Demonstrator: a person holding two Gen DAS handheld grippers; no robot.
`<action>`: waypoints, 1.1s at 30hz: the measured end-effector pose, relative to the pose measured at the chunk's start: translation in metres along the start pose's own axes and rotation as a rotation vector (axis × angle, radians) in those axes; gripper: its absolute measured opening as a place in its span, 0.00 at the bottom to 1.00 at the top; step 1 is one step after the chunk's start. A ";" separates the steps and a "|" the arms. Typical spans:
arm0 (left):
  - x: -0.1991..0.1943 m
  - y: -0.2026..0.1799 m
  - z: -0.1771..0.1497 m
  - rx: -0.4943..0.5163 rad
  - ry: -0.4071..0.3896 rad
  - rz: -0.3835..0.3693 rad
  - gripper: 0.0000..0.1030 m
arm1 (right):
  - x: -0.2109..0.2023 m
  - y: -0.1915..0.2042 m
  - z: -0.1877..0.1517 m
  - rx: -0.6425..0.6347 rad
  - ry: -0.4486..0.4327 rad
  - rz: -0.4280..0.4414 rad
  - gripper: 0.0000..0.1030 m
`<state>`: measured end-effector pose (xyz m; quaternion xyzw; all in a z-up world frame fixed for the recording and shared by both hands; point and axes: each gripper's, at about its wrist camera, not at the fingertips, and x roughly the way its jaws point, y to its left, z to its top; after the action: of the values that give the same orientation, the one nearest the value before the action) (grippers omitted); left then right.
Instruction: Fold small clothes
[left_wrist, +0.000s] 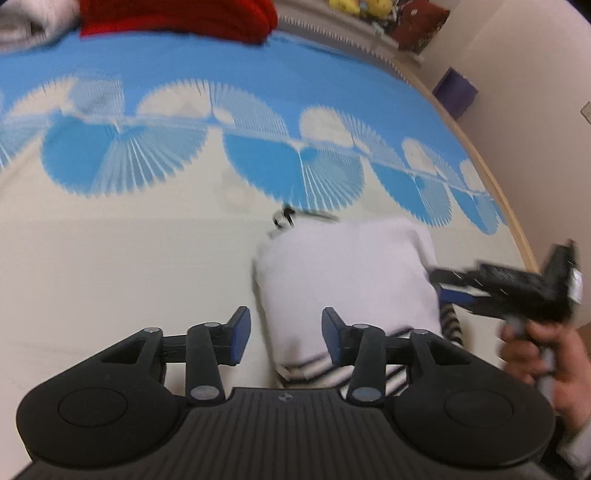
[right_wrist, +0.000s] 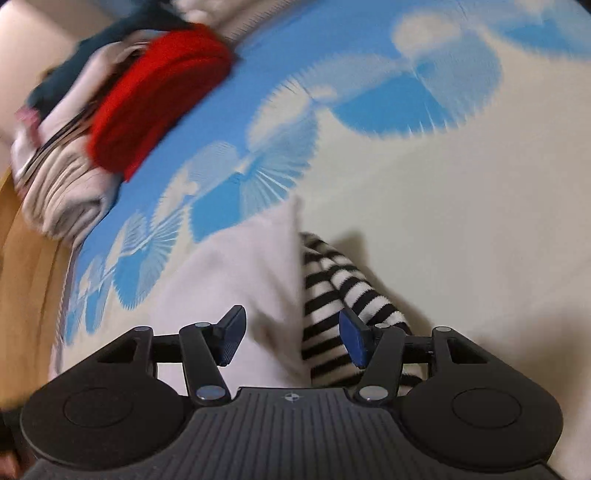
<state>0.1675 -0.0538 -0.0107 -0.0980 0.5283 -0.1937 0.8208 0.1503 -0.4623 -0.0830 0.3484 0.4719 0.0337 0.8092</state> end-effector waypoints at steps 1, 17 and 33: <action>0.003 -0.001 -0.002 -0.005 0.013 -0.010 0.52 | 0.008 0.000 -0.002 0.027 0.011 0.018 0.56; 0.084 -0.053 -0.059 0.241 0.266 0.022 0.84 | 0.000 -0.050 0.020 0.158 -0.041 0.041 0.07; 0.043 -0.026 -0.044 0.079 0.160 -0.034 0.83 | -0.015 -0.007 -0.061 -0.375 0.090 0.027 0.41</action>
<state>0.1383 -0.0938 -0.0553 -0.0585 0.5826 -0.2356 0.7757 0.0918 -0.4411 -0.0951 0.1960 0.4882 0.1474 0.8376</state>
